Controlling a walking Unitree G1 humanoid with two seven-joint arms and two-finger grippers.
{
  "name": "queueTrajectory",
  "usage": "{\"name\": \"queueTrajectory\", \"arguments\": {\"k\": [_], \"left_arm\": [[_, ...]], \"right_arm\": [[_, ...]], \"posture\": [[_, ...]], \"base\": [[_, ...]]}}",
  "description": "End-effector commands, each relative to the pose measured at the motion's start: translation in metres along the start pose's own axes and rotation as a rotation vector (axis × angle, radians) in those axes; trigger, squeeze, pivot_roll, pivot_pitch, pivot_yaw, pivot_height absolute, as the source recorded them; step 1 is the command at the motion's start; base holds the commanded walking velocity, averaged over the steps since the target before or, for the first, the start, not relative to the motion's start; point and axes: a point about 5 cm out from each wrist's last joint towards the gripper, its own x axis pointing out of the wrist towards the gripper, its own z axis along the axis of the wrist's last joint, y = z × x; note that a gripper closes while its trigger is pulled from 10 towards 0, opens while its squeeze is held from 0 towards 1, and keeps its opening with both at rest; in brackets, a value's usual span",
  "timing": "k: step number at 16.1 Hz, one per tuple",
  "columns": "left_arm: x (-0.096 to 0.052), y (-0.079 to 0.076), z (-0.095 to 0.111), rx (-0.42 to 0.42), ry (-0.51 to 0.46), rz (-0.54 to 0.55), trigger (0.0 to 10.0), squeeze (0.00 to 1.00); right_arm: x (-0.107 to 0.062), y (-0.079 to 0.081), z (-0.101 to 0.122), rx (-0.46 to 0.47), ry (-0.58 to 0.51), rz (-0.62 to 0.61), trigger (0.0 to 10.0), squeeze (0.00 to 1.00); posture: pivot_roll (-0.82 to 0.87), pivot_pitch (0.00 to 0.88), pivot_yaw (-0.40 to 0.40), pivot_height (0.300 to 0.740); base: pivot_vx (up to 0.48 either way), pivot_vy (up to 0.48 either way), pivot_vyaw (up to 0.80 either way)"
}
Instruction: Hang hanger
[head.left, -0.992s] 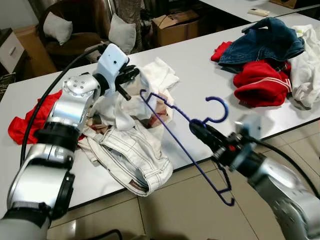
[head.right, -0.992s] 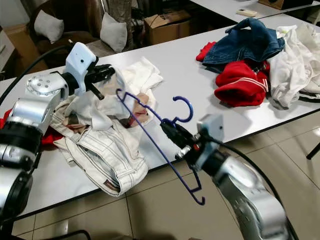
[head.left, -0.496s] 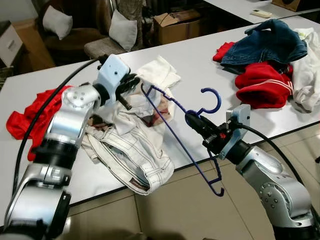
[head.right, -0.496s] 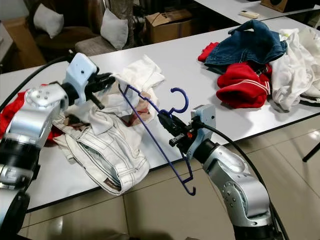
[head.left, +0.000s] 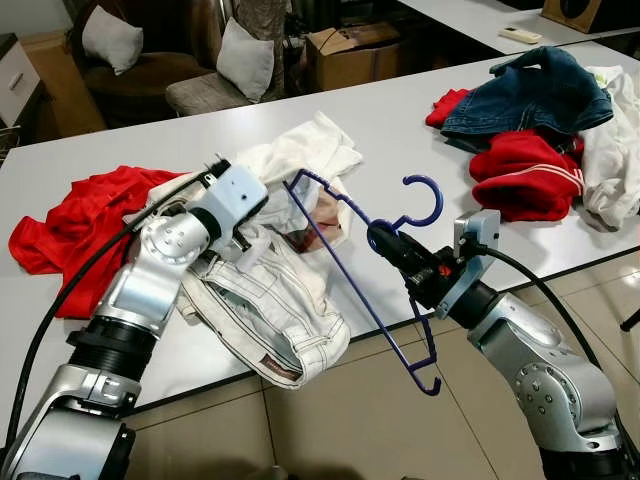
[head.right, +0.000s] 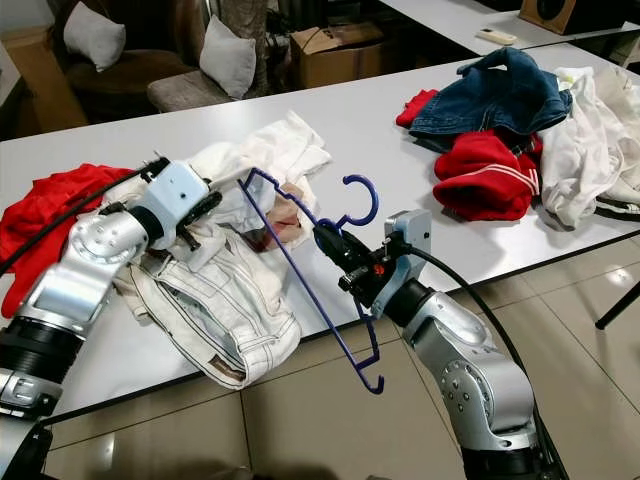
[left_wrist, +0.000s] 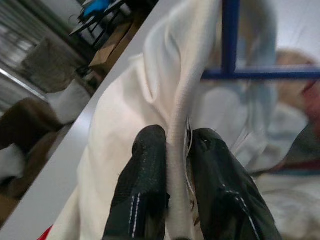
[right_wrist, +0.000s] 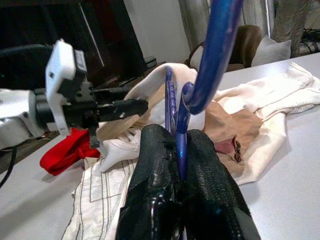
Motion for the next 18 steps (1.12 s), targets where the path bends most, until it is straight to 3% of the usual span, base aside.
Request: {"name": "queueTrajectory", "arguments": {"k": [1,2,3,7,10,12,15,18], "left_arm": [[-0.002,0.002,-0.006,0.030,0.027,0.020,10.0,0.00],[-0.002,0.004,-0.006,0.026,0.023,0.033,5.6,0.00],[-0.004,0.006,-0.004,0.006,0.006,0.039,0.0,0.00],[-0.010,0.010,0.005,-0.087,-0.040,-0.032,0.0,0.00],[-0.018,0.018,0.002,0.004,-0.011,-0.079,0.0,0.00],[-0.018,0.025,0.007,0.018,-0.022,-0.071,0.0,0.00],[-0.014,0.027,0.037,-0.060,-0.120,-0.111,0.0,0.00],[-0.003,0.028,0.061,-0.004,-0.167,-0.148,0.0,0.00]], "right_arm": [[0.004,0.004,0.005,0.002,-0.019,0.031,10.0,0.00],[0.003,0.004,0.006,0.003,-0.020,0.032,10.0,0.00],[0.003,0.004,0.006,0.004,-0.022,0.031,10.0,0.00],[0.009,-0.007,0.004,0.050,-0.043,-0.050,10.0,0.00],[0.016,-0.017,0.004,0.101,-0.078,-0.114,10.0,0.00],[0.017,-0.023,0.003,0.119,-0.082,-0.147,10.0,0.00],[0.026,-0.012,-0.002,0.168,-0.058,-0.049,10.0,0.00],[0.041,0.004,-0.005,0.234,-0.027,0.033,10.0,0.00]], "posture": [[-0.15,0.000,0.069,0.740],[-0.15,0.000,0.071,0.740],[-0.15,0.000,0.071,0.740],[-0.12,0.000,0.065,0.740],[-0.09,0.000,0.070,0.740],[-0.08,0.000,0.074,0.740],[-0.08,0.000,0.092,0.740],[-0.06,0.000,0.100,0.740]], "base": [[0.000,0.000,0.00],[0.000,0.000,0.00],[0.000,0.000,0.00],[0.000,0.000,0.00],[0.000,0.000,0.00],[0.000,0.000,0.00],[0.000,0.000,0.00],[0.000,0.000,0.00]]}}
